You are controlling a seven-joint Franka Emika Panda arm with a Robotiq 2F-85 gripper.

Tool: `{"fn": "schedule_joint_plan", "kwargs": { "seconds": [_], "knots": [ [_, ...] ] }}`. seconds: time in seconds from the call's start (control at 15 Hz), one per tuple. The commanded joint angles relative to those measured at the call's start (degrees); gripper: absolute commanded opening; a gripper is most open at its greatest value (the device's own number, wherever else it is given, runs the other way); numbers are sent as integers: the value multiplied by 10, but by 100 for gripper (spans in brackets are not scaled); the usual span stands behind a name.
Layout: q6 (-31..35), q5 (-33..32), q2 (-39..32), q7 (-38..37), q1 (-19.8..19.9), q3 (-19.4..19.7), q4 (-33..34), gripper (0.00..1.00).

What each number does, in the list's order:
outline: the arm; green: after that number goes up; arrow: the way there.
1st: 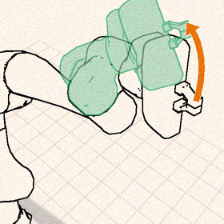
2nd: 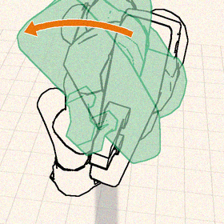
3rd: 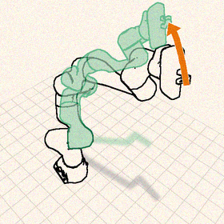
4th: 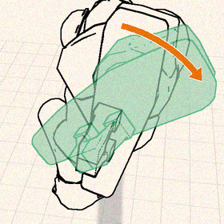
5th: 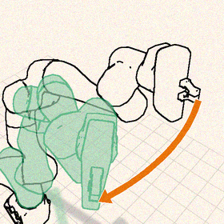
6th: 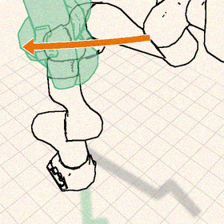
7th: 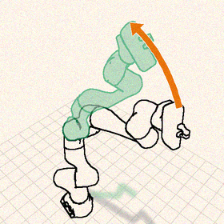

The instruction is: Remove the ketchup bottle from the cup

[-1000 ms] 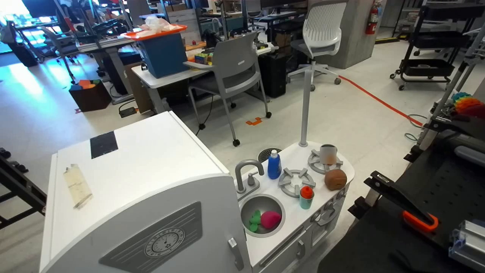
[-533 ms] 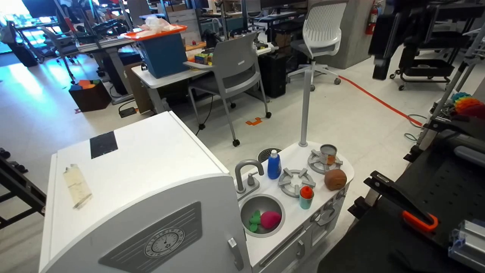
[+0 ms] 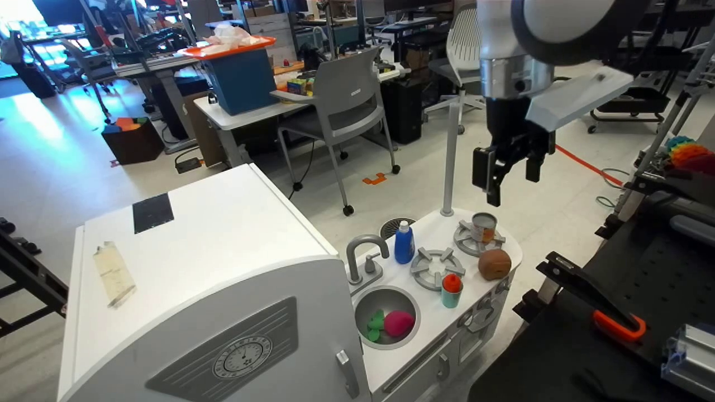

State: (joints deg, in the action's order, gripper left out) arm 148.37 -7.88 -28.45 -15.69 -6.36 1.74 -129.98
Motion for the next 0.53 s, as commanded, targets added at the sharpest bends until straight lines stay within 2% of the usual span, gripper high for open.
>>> {"fn": "schedule_joint_plan", "kwargs": {
  "seconds": [0.0,0.47],
  "knots": [
    [17,9,-98,-11,-24,5,91,100],
    [26,10,-247,-17,-60,22,206,100]
  ]
}}
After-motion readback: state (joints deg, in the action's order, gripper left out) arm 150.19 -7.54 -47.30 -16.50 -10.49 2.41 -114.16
